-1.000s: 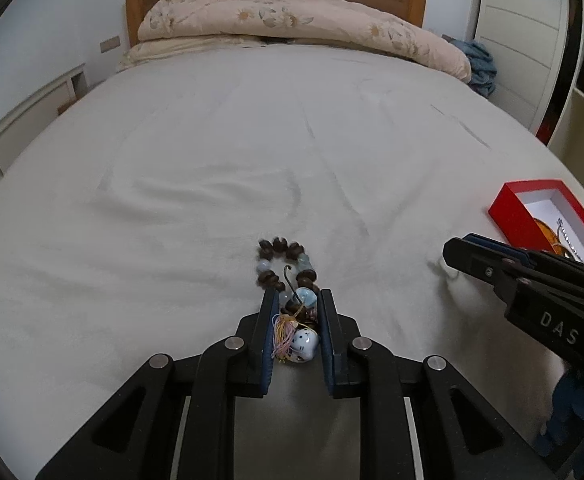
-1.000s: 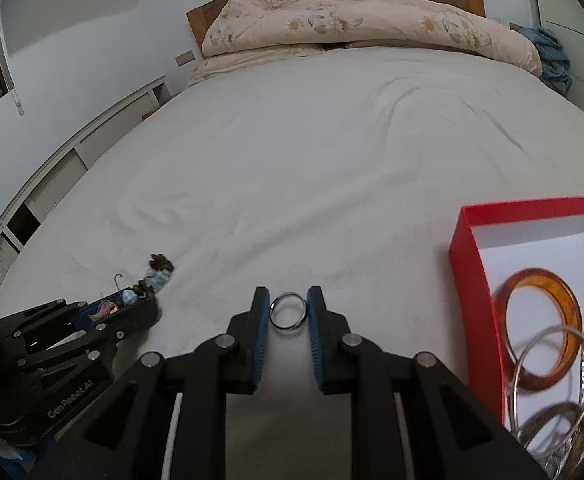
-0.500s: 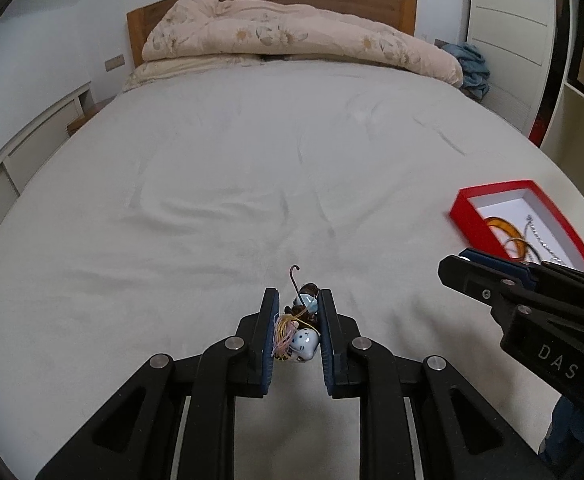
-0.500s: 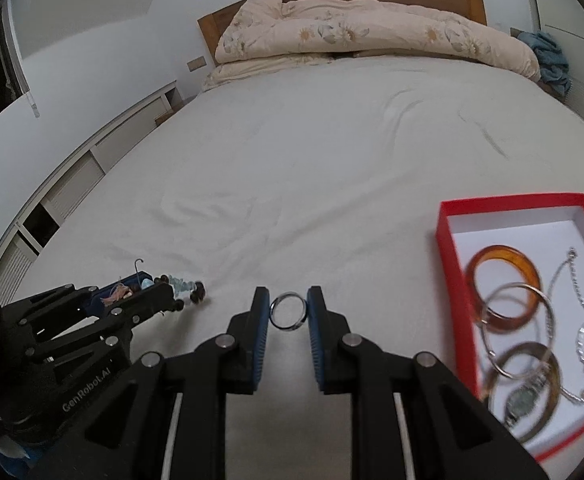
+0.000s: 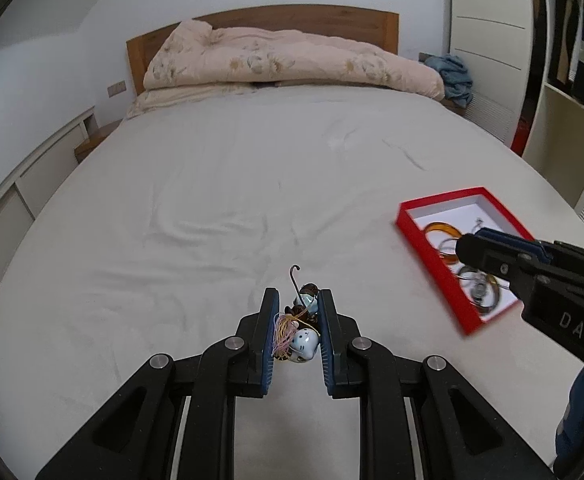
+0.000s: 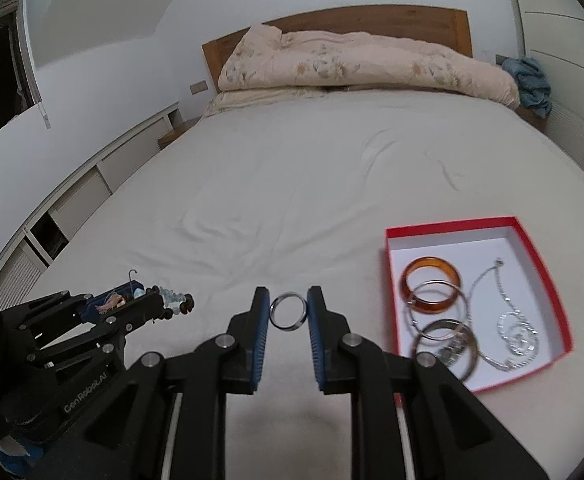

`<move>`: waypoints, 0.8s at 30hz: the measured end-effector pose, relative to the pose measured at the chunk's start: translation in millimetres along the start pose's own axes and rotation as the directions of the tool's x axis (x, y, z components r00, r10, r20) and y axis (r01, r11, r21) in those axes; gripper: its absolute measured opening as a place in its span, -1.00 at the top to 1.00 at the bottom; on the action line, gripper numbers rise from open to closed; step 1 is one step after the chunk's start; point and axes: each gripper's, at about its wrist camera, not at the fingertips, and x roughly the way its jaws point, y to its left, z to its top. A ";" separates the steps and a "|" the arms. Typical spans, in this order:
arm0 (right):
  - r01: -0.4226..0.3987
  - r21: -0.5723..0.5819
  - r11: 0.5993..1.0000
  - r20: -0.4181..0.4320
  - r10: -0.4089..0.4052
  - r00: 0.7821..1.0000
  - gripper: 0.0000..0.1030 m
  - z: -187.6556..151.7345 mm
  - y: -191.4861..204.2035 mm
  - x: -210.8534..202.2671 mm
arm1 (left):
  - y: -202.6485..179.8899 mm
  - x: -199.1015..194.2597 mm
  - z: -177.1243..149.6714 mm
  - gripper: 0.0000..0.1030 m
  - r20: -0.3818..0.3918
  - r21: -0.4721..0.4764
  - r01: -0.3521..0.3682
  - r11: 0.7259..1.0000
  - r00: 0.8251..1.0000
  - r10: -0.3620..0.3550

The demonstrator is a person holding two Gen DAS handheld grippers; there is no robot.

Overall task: Organize jewelry
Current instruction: 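Carry the beaded bracelet and silver ring into the red box and release both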

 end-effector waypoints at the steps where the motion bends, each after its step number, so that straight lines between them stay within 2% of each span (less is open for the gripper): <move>1: 0.002 -0.001 1.000 0.005 -0.002 1.000 0.65 -0.4 -1.2 -6.7 | -3.0 -4.2 -0.5 0.63 0.002 0.004 -0.001 1.000 1.000 0.001; 12: 0.028 -0.002 1.000 0.065 -0.028 0.998 0.65 -4.4 -31.9 -70.8 | -47.1 -43.0 3.9 0.63 0.035 0.067 -0.011 0.998 0.999 0.009; 16: 0.055 -0.002 0.998 0.082 -0.055 0.995 0.65 -1.3 -54.1 -85.2 | -70.2 -42.5 10.9 0.63 0.042 0.100 -0.002 0.995 0.999 -0.002; 24: 0.125 0.011 0.992 0.106 -0.125 0.986 0.65 15.8 -110.8 -100.5 | -124.5 -24.1 48.1 0.63 0.071 0.166 0.039 0.985 0.996 -0.051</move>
